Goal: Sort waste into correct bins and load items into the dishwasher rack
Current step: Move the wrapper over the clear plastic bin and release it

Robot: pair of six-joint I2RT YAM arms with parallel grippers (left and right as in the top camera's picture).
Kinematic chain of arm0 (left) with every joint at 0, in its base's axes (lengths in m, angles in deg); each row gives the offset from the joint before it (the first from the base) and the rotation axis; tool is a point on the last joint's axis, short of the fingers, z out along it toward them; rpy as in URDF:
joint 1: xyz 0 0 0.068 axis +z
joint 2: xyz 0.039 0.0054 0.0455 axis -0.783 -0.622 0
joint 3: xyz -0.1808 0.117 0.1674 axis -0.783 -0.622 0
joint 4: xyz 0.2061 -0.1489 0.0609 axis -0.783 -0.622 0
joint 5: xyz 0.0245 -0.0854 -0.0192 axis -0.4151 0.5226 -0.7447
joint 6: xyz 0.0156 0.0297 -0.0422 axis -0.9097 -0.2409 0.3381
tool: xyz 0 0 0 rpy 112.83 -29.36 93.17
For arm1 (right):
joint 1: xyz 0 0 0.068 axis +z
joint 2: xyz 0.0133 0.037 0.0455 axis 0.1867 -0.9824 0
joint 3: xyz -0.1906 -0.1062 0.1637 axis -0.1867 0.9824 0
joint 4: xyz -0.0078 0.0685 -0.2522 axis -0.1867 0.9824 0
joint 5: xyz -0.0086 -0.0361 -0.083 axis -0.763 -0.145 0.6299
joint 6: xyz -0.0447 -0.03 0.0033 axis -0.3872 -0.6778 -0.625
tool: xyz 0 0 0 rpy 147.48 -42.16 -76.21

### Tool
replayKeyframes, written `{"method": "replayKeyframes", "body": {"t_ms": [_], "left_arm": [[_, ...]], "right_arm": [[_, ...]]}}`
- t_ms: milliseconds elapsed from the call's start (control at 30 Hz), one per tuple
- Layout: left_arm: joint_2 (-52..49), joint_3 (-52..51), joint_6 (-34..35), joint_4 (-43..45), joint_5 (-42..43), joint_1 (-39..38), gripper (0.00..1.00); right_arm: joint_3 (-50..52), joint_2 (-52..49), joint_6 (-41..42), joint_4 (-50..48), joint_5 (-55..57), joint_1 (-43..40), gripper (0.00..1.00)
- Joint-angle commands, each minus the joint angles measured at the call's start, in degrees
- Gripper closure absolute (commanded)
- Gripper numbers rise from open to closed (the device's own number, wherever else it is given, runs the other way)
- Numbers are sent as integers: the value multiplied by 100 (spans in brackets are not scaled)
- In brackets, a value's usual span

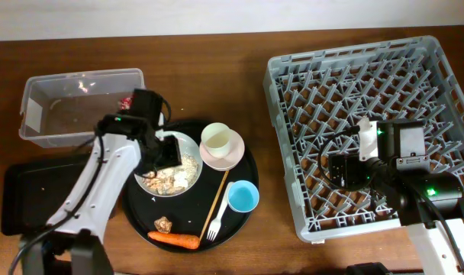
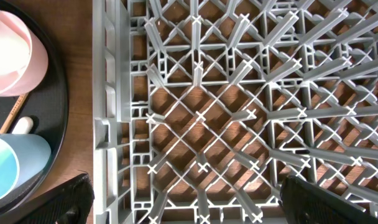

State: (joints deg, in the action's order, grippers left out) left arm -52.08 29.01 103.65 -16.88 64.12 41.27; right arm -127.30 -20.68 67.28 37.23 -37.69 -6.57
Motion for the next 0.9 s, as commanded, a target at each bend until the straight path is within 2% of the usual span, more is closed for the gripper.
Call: {"method": "replayKeyframes", "body": {"t_ms": [0,200,433,567,667,733,867], "left_arm": [[-175,-636,-24,363,59,-122,43],[-188,-1064,-24,946,79,-127,45],[-203,-1139,-24,1084,81,-334,72],[-369,-1139,-24,1095,59,-542,75],[-501,-1139,-24,1071,61,-588,92],[-503,-1137,-24,1054,59,-588,100],[-479,-883,-28,866,-31,-557,99]], "right_arm": [[-144,13,9,0,68,26,1],[-144,13,9,0,68,24,1],[-144,13,9,-2,68,24,1],[-144,13,9,0,70,26,1],[-144,13,9,0,68,26,1],[-144,13,9,2,68,26,1],[-144,13,9,2,70,24,1]]}}
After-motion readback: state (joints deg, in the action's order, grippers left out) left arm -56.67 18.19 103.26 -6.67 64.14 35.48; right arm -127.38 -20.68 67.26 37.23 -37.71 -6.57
